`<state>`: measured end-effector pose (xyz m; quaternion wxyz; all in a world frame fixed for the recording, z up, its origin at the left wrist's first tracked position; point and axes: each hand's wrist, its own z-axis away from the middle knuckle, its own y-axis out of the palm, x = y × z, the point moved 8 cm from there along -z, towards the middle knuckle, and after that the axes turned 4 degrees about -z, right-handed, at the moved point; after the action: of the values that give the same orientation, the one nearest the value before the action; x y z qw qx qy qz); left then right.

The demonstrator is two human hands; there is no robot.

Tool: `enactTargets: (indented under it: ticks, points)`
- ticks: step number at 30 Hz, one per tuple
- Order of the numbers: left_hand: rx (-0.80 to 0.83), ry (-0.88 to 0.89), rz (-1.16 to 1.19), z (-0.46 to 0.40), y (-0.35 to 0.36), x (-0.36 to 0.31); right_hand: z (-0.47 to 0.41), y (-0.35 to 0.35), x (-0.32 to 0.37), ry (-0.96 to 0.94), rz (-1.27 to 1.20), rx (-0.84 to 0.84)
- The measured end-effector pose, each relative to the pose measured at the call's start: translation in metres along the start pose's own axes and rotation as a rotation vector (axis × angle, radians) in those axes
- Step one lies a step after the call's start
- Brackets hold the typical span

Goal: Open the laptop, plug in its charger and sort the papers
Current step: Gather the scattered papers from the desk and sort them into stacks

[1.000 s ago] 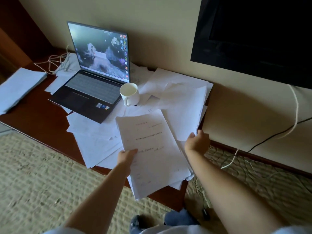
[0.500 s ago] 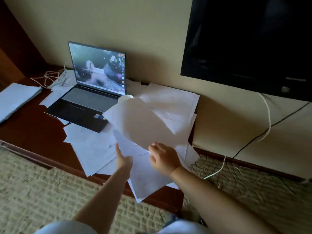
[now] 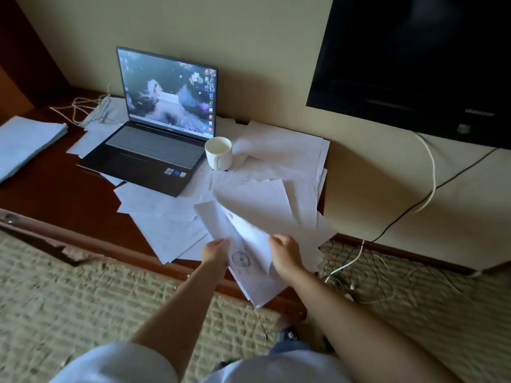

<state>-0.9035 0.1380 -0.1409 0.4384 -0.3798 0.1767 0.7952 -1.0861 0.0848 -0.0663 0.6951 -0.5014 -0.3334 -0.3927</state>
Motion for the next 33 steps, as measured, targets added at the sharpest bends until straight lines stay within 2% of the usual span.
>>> enactTargets:
  ticks: [2, 4, 8, 12, 14, 16, 18, 21, 24, 28, 33]
  points:
    - [-0.014, -0.018, -0.012, 0.002, -0.003, 0.002, 0.002, -0.023, -0.004, 0.079, -0.226, -0.225]
    - [-0.012, -0.046, 0.027, 0.008, -0.004, 0.001, 0.003, -0.028, -0.012, 0.208, -0.332, -0.222]
    - [0.015, -0.063, 0.005, 0.01, -0.002, 0.0, 0.016, 0.0, -0.027, 0.455, -0.315, 0.132]
    - [0.028, -0.049, -0.075, 0.011, -0.007, 0.002, 0.029, 0.023, -0.032, 0.559, -0.348, 0.329]
    - [0.047, -0.032, -0.081, 0.008, -0.008, 0.004, 0.026, 0.021, -0.03, 0.523, -0.411, 0.281]
    - [0.06, -0.034, -0.067, 0.007, -0.008, 0.004, 0.017, 0.011, -0.027, 0.428, -0.459, 0.135]
    - [0.077, -0.037, -0.009, 0.008, -0.007, 0.002, 0.008, 0.004, -0.024, 0.284, -0.203, 0.088]
    - [0.069, -0.054, 0.017, 0.004, -0.005, 0.004, 0.0, 0.011, -0.018, 0.076, 0.209, 0.144]
    - [0.029, -0.026, -0.132, 0.0, -0.006, 0.002, -0.016, -0.003, -0.03, 0.078, 0.391, 0.013]
    - [0.066, -0.021, -0.204, 0.006, 0.002, -0.006, -0.033, -0.025, -0.051, 0.224, 0.337, -0.034]
    - [-0.002, -0.014, -0.242, -0.007, 0.002, -0.005, -0.051, -0.026, -0.043, 0.159, 0.162, -0.014]
